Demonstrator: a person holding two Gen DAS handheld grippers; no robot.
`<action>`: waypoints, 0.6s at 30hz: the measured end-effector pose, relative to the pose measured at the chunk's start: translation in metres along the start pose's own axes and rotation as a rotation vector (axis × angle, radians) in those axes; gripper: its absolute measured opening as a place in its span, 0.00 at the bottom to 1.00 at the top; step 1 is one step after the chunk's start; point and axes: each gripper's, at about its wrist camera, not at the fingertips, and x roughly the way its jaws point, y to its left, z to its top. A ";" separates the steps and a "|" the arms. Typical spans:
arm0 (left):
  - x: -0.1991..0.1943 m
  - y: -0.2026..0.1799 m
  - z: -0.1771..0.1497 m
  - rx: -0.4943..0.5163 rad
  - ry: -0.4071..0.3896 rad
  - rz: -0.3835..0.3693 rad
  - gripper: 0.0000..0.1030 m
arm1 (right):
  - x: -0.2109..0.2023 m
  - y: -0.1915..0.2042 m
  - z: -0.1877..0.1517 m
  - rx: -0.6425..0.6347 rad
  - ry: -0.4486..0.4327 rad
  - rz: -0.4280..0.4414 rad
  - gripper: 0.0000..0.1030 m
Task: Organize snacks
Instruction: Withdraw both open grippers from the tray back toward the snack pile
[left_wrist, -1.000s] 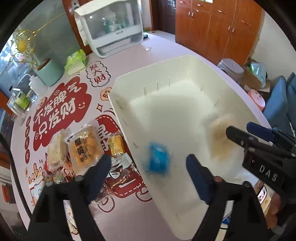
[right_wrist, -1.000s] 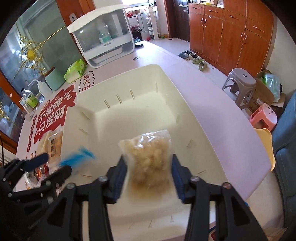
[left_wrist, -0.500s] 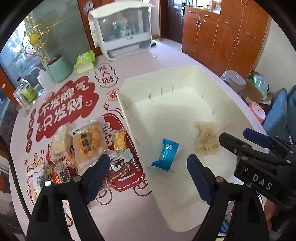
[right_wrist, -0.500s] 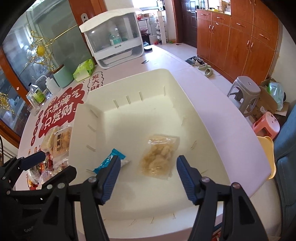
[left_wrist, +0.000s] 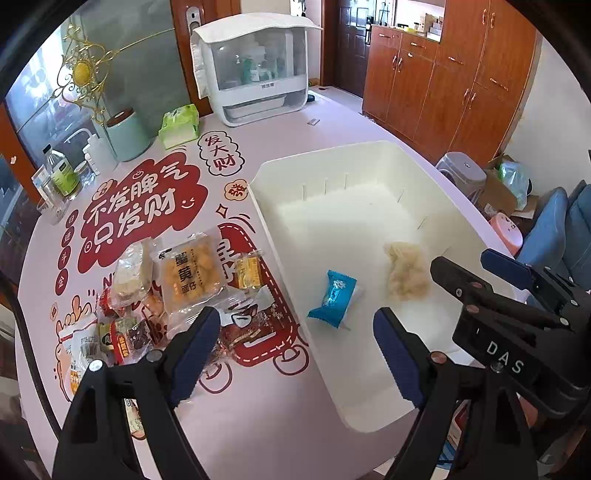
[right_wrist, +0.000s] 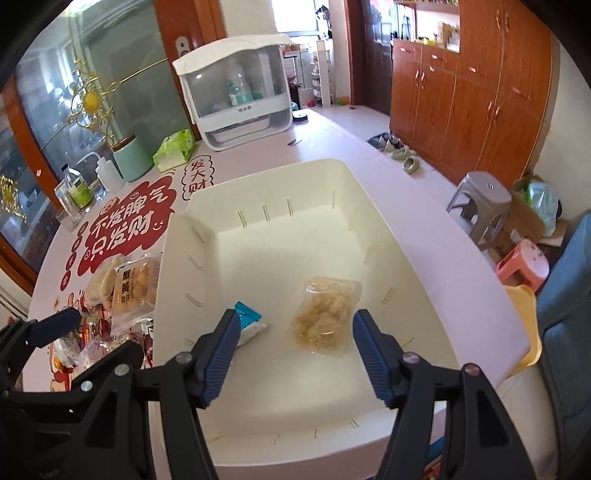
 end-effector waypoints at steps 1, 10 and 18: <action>-0.002 0.002 -0.001 -0.001 -0.003 -0.002 0.82 | -0.001 0.001 0.000 -0.003 -0.001 0.001 0.62; -0.025 0.026 -0.014 -0.008 -0.031 0.007 0.82 | -0.011 0.023 -0.006 -0.004 0.040 0.067 0.62; -0.046 0.071 -0.027 -0.050 -0.023 0.011 0.82 | -0.027 0.066 -0.011 -0.061 0.008 0.094 0.62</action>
